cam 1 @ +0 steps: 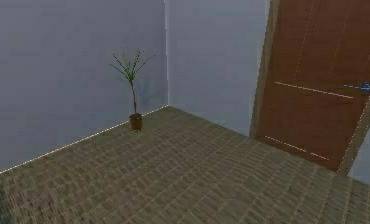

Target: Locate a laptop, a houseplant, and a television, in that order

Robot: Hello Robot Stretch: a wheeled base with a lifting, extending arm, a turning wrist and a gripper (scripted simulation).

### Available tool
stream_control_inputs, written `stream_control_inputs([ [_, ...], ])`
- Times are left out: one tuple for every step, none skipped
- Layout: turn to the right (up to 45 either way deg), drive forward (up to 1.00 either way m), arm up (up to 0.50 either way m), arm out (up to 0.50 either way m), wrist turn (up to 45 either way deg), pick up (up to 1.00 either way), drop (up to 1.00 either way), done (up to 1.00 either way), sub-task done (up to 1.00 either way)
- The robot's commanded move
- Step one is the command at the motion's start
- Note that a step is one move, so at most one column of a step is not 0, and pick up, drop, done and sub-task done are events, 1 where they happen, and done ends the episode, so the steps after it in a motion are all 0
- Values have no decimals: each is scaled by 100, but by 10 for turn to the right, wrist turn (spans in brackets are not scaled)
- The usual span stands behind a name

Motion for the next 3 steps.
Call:
stream_control_inputs([
  [0,50,0,0,0,0,0,0,0],
  [-240,0,0,0,0,0,0,0,0],
  [0,100,0,0,0,0,0,0,0],
])
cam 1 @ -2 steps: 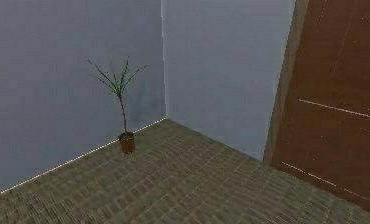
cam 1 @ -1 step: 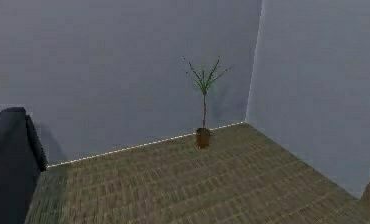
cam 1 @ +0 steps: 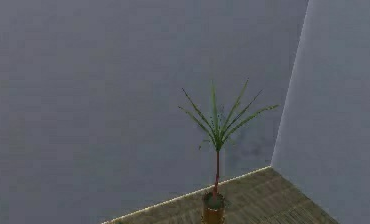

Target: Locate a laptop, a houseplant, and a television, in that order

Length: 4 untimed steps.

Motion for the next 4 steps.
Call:
stream_control_inputs([
  [-420,0,0,0,0,0,0,0,0],
  [0,5,0,0,0,0,0,0,0],
  [450,0,0,0,0,0,0,0,0],
  [0,0,0,0,0,0,0,0,100],
])
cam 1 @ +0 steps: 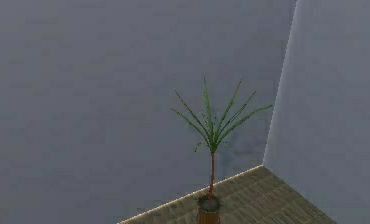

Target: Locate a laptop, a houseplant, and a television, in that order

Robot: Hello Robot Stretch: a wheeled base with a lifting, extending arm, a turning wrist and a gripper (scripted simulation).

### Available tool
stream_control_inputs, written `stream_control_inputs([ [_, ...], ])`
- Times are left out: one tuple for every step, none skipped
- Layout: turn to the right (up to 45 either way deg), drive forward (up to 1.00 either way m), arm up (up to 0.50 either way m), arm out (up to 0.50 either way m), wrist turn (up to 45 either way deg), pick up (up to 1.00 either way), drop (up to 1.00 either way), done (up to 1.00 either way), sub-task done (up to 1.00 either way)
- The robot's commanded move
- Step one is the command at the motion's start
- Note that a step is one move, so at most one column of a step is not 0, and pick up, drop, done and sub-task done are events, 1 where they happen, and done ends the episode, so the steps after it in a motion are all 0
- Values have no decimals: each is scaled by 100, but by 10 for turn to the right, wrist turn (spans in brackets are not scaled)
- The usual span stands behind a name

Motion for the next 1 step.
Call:
stream_control_inputs([
  [450,0,0,0,0,0,0,0,0],
])
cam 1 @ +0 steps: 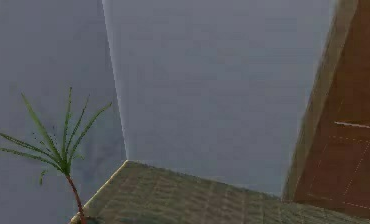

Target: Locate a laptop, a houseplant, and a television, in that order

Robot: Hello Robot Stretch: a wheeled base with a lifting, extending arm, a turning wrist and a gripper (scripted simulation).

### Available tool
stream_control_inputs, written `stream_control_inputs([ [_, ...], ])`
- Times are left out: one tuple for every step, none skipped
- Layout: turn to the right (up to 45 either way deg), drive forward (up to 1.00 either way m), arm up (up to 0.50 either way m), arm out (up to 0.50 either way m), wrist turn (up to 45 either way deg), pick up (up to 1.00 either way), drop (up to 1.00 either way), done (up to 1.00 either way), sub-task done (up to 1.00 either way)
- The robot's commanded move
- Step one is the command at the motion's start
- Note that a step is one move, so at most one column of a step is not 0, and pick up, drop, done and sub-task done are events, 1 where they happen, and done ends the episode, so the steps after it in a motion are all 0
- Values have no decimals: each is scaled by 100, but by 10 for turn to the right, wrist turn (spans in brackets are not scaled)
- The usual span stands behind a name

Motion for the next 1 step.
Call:
stream_control_inputs([
  [450,0,0,0,0,0,0,0,0],
])
